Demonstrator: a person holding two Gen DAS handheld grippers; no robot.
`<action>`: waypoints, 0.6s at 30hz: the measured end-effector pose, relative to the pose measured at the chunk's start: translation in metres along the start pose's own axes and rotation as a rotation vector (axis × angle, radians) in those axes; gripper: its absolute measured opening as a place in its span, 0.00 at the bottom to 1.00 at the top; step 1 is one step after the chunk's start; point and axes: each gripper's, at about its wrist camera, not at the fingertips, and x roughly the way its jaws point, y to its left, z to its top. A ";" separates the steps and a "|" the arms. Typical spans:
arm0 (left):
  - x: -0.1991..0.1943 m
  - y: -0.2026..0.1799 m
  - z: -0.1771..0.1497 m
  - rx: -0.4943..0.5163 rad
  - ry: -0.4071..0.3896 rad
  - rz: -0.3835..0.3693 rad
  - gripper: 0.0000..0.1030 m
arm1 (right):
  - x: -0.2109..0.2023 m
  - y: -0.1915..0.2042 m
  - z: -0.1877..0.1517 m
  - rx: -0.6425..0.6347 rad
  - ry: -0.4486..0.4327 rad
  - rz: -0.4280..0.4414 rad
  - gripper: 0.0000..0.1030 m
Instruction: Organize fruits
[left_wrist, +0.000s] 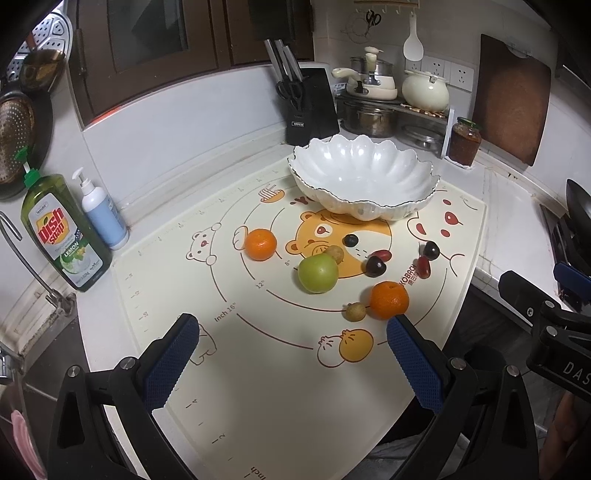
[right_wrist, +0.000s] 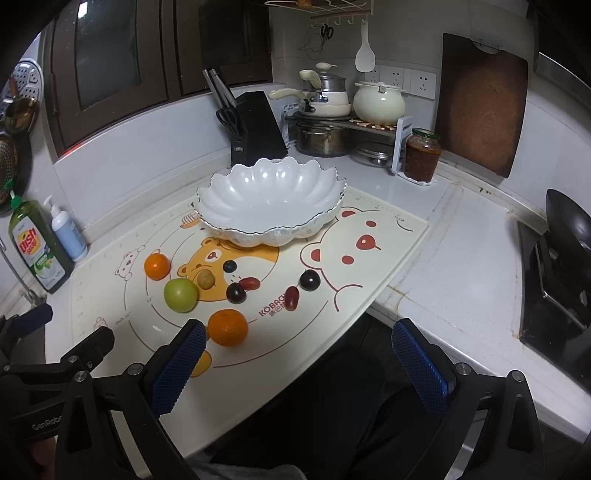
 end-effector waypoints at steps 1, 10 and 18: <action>0.000 0.000 0.000 -0.001 0.000 -0.001 1.00 | 0.000 0.000 0.000 0.000 0.001 0.000 0.99; 0.001 -0.001 -0.001 -0.002 0.000 -0.007 1.00 | 0.000 0.000 0.000 0.001 0.001 0.000 0.99; 0.002 -0.002 -0.002 0.000 0.002 -0.011 1.00 | 0.000 0.000 0.001 0.002 0.001 0.000 0.99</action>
